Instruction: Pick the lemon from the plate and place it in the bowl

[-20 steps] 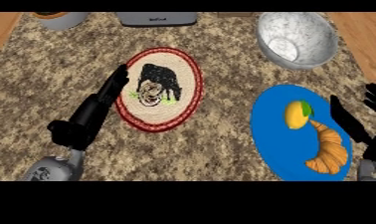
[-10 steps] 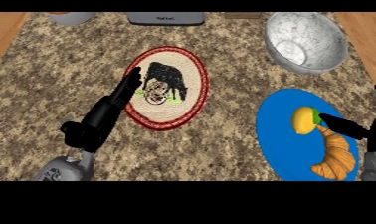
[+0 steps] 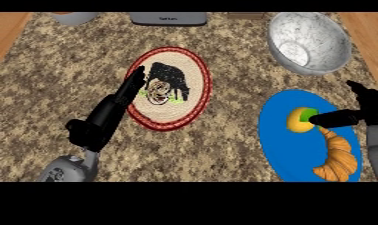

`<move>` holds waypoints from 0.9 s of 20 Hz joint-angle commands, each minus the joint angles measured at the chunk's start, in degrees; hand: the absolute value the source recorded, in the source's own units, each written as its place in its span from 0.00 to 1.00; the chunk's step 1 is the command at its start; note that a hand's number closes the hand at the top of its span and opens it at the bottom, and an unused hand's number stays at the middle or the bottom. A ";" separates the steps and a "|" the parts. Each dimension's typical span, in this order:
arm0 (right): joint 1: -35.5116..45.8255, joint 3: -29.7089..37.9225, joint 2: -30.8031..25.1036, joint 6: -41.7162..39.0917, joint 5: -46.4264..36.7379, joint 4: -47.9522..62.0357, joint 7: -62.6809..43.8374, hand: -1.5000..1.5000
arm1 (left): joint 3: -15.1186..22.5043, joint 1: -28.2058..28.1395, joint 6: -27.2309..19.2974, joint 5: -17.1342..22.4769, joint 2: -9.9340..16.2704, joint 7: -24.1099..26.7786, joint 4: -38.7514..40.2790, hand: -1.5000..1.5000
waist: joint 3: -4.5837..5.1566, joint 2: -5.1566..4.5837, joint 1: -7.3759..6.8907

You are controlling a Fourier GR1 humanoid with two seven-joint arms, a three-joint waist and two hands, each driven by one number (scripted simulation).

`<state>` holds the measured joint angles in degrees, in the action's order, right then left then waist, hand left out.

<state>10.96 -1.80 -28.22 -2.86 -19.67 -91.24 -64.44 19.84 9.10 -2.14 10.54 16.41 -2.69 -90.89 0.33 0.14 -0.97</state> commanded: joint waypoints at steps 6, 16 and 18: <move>9.63 -1.16 1.21 -8.55 8.41 4.50 -19.52 0.00 | -0.55 -1.60 1.42 0.38 0.29 0.28 -1.29 0.50 | -0.22 -0.07 -0.19; 12.47 -5.52 1.96 -6.70 4.66 6.49 -20.13 0.00 | -2.32 -0.43 1.62 -0.69 -0.80 1.48 1.08 0.50 | -0.23 -0.11 0.58; 13.76 -6.19 2.80 -5.70 2.73 6.28 -20.76 0.00 | -1.19 -0.24 1.27 -1.94 -1.89 1.00 2.32 0.50 | -0.24 -0.07 0.84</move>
<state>22.27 -6.27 -26.64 -7.85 -14.48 -84.61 -71.13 18.36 9.16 -0.96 9.40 15.34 -2.27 -89.74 0.11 0.06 -0.39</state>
